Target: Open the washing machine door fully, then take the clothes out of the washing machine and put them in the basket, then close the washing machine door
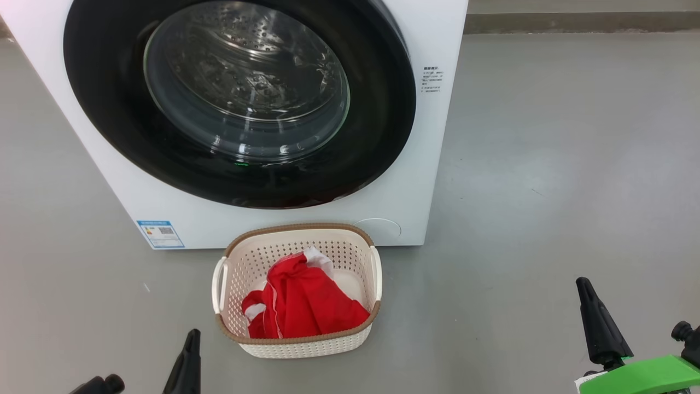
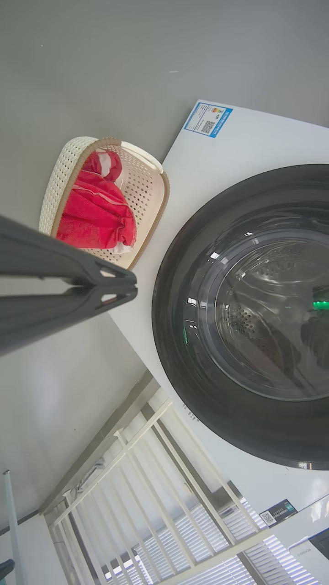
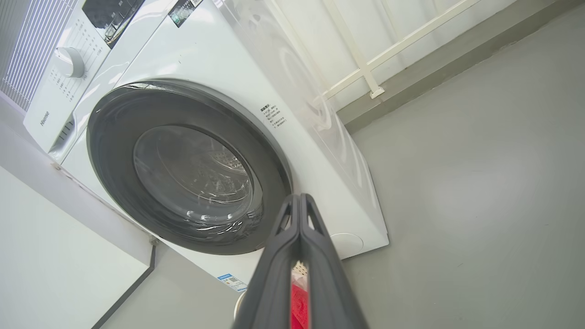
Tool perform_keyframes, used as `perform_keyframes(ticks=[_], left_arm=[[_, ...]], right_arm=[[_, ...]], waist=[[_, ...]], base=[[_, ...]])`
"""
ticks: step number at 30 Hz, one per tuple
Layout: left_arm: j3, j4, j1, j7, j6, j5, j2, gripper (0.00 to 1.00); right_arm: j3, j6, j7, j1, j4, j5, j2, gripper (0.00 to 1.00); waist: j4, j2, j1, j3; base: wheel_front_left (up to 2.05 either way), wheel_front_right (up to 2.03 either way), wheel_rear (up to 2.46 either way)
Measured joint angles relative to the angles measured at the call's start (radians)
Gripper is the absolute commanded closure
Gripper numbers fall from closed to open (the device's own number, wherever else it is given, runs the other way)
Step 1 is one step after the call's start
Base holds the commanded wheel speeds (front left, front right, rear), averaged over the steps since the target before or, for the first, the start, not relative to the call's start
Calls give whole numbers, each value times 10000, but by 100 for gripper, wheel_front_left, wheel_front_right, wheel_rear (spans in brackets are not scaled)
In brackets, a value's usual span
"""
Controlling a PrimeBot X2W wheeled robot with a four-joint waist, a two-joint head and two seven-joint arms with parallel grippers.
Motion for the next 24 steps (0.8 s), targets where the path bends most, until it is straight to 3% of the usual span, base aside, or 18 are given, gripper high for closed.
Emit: perform_keyframes(ticks=[24], left_arm=[[351,451,-369,548,-558,-2550,-25,100]], right_arm=[[163,-27,284,-425,648,2763,-176,100]], waist=[[-122,0,0,-17]], base=[[0,0,0]])
